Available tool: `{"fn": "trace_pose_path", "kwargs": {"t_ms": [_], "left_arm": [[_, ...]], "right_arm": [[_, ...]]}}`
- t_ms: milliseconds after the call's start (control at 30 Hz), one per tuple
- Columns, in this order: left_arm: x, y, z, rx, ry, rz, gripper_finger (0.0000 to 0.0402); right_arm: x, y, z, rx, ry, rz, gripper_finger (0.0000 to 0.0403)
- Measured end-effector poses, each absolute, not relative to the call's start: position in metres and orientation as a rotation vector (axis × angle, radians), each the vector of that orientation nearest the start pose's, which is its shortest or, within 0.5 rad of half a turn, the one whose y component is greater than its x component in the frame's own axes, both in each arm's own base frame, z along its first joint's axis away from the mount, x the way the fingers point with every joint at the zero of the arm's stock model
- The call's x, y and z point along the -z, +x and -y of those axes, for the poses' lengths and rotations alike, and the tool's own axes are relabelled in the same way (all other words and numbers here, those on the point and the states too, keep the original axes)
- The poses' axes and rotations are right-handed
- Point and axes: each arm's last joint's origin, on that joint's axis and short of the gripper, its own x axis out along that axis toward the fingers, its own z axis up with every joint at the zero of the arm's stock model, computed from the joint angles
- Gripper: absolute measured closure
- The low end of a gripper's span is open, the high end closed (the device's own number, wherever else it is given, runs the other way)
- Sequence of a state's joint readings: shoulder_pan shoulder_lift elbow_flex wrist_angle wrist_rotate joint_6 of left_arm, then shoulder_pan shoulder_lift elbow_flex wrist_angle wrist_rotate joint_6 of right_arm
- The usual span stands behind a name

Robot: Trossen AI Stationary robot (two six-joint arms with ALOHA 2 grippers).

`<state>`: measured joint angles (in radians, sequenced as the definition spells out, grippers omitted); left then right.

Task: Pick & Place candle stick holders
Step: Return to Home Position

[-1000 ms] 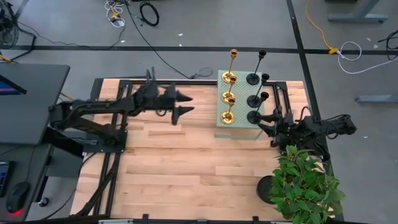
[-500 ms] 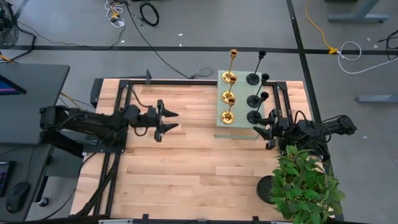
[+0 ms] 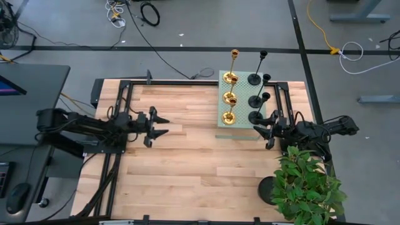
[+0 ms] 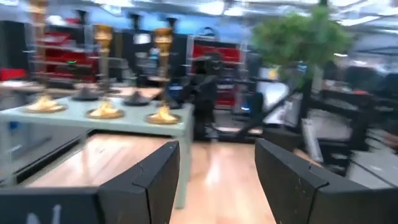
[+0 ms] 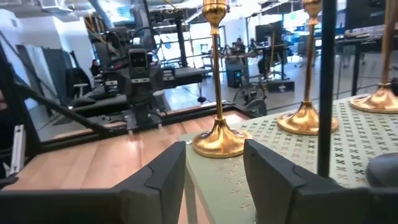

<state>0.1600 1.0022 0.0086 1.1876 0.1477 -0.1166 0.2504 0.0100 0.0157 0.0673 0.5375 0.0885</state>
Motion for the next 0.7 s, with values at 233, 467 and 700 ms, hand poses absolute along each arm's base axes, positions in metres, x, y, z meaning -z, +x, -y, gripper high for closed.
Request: {"fn": "trace_pose_path", "kwargs": {"t_ms": [233, 467, 700], "left_arm": [[-0.1782, 0.15, -0.0192, 0.051, -0.07, 0.22, 0.0191], [-0.1794, 0.1489, -0.018, 0.087, -0.097, 0.223, 0.0191], [-0.1794, 0.1488, -0.018, 0.088, -0.099, 0.225, 0.0191]], "right_arm": [[-0.1735, 0.0947, -0.0091, 0.276, 0.199, 0.082, 0.024], [-0.1737, 0.0946, -0.009, 0.279, 0.166, 0.079, 0.024], [-0.1736, 0.0946, -0.009, 0.28, 0.145, 0.076, 0.024]]}}
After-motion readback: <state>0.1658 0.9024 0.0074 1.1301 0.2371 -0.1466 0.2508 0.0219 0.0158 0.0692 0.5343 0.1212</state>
